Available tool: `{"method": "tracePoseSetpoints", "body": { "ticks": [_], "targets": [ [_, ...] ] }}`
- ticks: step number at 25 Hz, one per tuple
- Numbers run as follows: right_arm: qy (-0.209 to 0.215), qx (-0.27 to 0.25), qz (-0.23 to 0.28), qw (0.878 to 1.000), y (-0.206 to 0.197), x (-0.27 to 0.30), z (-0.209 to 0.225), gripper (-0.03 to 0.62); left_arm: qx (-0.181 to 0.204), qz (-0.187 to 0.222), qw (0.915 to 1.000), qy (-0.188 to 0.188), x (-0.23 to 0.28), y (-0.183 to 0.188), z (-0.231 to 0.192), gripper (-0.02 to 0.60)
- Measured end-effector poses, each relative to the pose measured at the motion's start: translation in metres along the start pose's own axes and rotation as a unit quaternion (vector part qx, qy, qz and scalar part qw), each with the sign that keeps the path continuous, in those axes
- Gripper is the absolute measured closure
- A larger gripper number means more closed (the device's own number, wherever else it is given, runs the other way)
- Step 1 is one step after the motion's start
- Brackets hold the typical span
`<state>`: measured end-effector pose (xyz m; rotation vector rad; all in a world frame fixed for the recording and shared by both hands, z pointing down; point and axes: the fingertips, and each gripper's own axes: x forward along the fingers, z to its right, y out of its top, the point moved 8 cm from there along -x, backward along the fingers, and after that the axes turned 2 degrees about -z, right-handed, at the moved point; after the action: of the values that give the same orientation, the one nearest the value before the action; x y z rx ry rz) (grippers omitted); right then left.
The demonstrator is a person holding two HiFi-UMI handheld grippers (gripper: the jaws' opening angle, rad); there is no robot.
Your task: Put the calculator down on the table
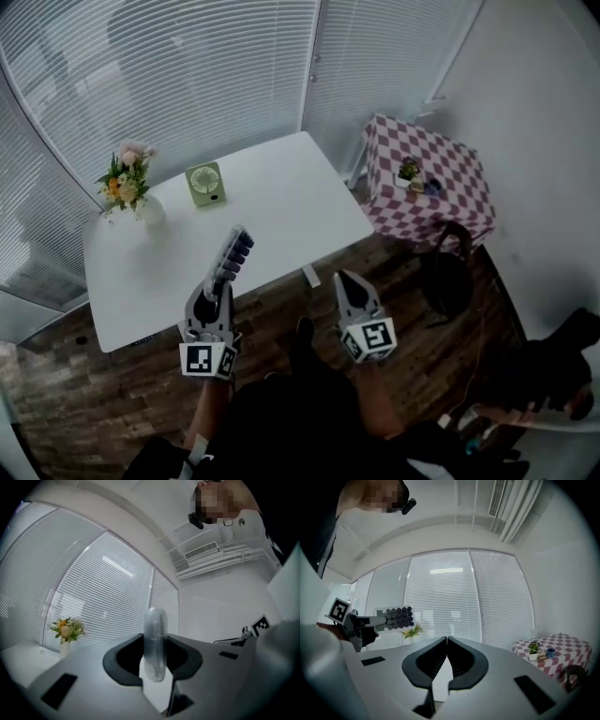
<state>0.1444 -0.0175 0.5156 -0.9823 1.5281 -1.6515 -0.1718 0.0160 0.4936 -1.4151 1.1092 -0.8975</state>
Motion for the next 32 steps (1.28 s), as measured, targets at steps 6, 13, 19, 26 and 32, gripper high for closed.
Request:
{"method": "tracePoseSetpoints", "body": {
  "ticks": [6, 13, 19, 26, 32],
  "targets": [
    [0.008, 0.005, -0.011, 1.0, 0.003, 0.034, 0.035, 0.588, 0.0, -0.005, 1.0, 0.005, 0.046, 0.003, 0.001, 0.48],
    [0.024, -0.001, -0.007, 1.0, 0.013, 0.068, 0.066, 0.588, 0.002, -0.007, 0.9997, 0.024, 0.082, 0.006, 0.003, 0.48],
    [0.034, -0.025, -0.013, 0.999, 0.013, 0.094, 0.101, 0.588, -0.001, -0.004, 0.9991, 0.042, 0.116, 0.006, 0.008, 0.48],
    [0.049, -0.032, 0.0, 0.998, 0.027, 0.126, 0.135, 0.588, 0.002, 0.003, 0.9985, 0.055, 0.156, 0.006, 0.019, 0.48],
    [0.065, -0.03, 0.004, 0.997, 0.027, 0.142, 0.156, 0.588, 0.002, 0.006, 0.9981, 0.061, 0.178, 0.001, 0.029, 0.48]
  ]
}}
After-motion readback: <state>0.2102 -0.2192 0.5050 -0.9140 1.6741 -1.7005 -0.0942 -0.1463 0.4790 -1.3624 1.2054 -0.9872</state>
